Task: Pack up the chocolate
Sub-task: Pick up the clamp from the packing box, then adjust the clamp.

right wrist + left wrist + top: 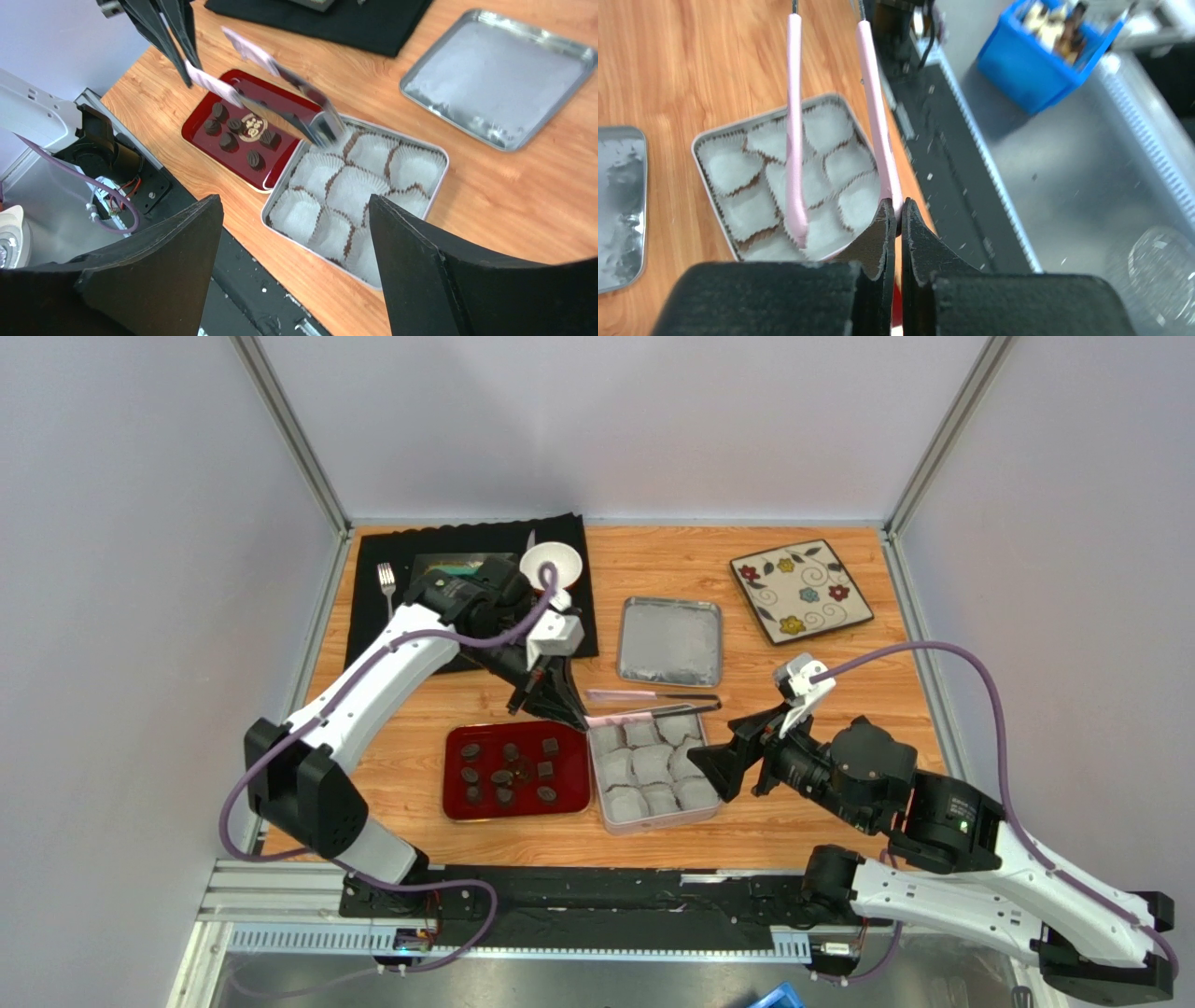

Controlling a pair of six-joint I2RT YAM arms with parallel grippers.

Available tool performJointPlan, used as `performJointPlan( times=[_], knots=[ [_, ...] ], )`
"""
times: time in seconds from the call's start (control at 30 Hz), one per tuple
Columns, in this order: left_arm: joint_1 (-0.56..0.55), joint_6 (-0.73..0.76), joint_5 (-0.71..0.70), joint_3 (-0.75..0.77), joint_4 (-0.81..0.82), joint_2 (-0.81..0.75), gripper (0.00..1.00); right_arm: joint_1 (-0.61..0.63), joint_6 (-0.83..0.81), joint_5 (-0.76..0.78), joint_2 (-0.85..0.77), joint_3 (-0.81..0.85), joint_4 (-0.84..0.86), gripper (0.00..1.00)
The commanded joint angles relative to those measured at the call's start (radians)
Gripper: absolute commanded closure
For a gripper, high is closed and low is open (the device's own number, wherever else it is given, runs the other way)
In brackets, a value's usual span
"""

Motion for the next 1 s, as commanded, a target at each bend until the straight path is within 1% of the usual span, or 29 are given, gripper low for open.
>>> performJointPlan(
  times=[0.0, 0.03, 0.1, 0.13, 0.17, 0.2, 0.23, 0.37, 0.5, 0.57, 0.73, 0.97],
  knots=[
    [0.032, -0.145, 0.328, -0.024, -0.169, -0.098, 1.00, 0.005, -0.112, -0.043, 0.003, 0.042, 0.102, 0.20],
    [0.032, -0.182, 0.353, -0.034, -0.164, -0.103, 1.00, 0.005, -0.121, -0.074, 0.011, 0.047, 0.107, 0.20],
    [0.032, -0.257, 0.419, -0.070, -0.106, -0.118, 1.00, 0.005, -0.139, -0.092, 0.028, 0.059, 0.128, 0.20],
    [0.032, -0.353, 0.441, -0.084, -0.071, -0.126, 1.00, 0.005, -0.144, -0.103, 0.034, 0.062, 0.138, 0.19],
    [0.032, -0.406, 0.465, -0.101, 0.002, -0.130, 1.00, 0.005, -0.148, -0.106, 0.040, 0.061, 0.151, 0.19],
    [0.032, -0.450, 0.520, -0.138, 0.033, -0.143, 1.00, 0.006, -0.164, -0.118, 0.051, 0.051, 0.188, 0.19],
    [0.032, -0.499, 0.530, -0.147, 0.055, -0.147, 1.00, 0.006, -0.168, -0.123, 0.059, 0.045, 0.208, 0.18],
    [0.032, -0.504, 0.531, -0.152, 0.056, -0.176, 1.00, 0.008, -0.190, -0.158, 0.111, 0.018, 0.335, 0.14],
    [0.032, -0.512, 0.531, -0.138, 0.060, -0.195, 1.00, 0.005, -0.178, -0.253, 0.183, -0.001, 0.404, 0.15],
    [0.032, -0.509, 0.531, -0.129, 0.063, -0.203, 1.00, 0.005, -0.159, -0.264, 0.203, -0.016, 0.447, 0.15],
    [0.032, -0.504, 0.531, -0.109, 0.067, -0.209, 1.00, 0.005, -0.104, -0.277, 0.194, -0.087, 0.530, 0.16],
    [0.032, -0.500, 0.531, -0.134, 0.081, -0.230, 1.00, 0.005, -0.052, -0.267, 0.154, -0.160, 0.676, 0.18]
  ],
)
